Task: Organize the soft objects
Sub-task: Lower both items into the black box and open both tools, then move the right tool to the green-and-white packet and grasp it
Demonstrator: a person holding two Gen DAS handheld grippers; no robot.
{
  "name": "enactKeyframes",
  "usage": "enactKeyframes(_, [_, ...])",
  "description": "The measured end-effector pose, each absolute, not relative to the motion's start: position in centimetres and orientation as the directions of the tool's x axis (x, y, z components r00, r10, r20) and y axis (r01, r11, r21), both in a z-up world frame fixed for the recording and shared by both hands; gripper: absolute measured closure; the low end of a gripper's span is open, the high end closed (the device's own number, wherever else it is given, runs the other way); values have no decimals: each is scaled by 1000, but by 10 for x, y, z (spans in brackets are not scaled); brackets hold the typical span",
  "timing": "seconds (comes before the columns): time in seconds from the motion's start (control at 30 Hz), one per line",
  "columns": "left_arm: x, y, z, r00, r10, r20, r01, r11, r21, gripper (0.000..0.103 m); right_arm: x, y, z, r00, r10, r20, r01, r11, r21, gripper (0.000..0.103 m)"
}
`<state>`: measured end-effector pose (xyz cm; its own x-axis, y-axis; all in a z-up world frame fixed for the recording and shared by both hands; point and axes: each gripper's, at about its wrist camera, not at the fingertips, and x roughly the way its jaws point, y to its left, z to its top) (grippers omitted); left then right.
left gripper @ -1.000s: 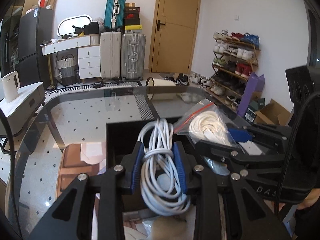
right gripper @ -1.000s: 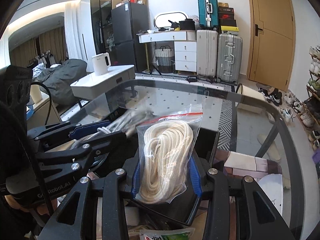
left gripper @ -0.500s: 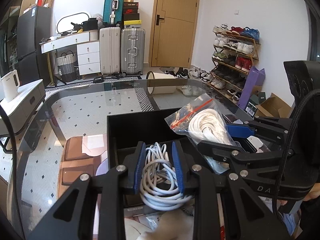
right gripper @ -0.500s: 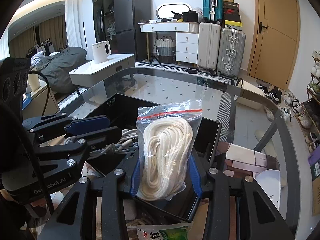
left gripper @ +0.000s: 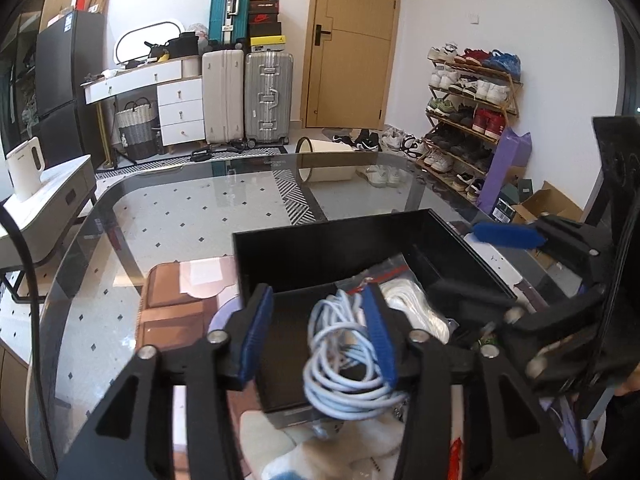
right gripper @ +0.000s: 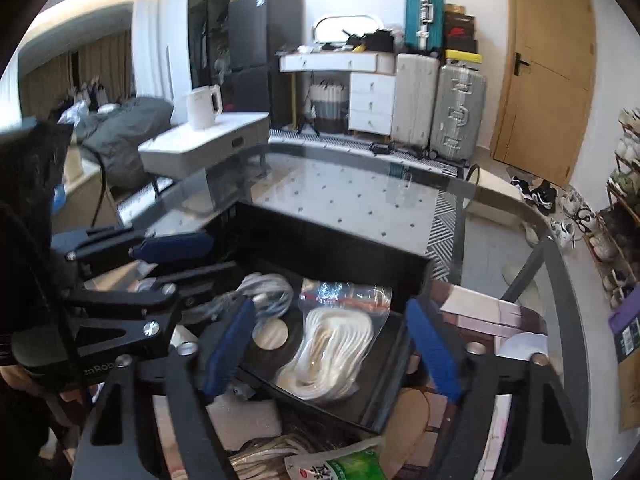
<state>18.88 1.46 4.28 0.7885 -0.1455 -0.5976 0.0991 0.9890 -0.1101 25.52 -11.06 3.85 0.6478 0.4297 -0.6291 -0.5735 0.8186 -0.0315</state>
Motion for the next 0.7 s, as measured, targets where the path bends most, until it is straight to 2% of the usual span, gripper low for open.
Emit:
enactKeyframes(0.1, [177,21,52,803,-149,-577,97,988,-121,44,250,-126,48,664,426,-615,-546,838,-8,14])
enactKeyframes(0.17, [168,24,56,810,-154,-566,101,987,-124,44,244,-138,53,669,428,-608,-529,849,16,5])
enactKeyframes(0.23, [160,25,60,811,-144,-566,98,989,-111,40,235,-154,59,679,441,-586,-508,859,58,1])
enactKeyframes(0.27, [156,25,61,815,-140,-562,97,990,-106,38,231,-164,61,682,446,-579,-499,863,78,1])
enactKeyframes(0.33, [145,27,63,825,-131,-550,88,991,-104,20,222,-174,64,684,455,-570,-485,867,109,1])
enactKeyframes(0.4, [134,30,65,839,-125,-529,74,990,-118,12,213,-184,66,681,461,-568,-479,868,130,1])
enactKeyframes(0.47, [126,33,65,838,-123,-532,67,990,-122,10,204,-192,66,687,455,-567,-473,872,126,1])
enactKeyframes(0.57, [115,35,63,839,-91,-536,42,994,-103,0,195,-197,65,687,443,-576,-469,876,115,1])
enactKeyframes(0.7, [103,36,57,828,-67,-557,21,996,-90,0,187,-202,58,684,439,-583,-465,878,115,1])
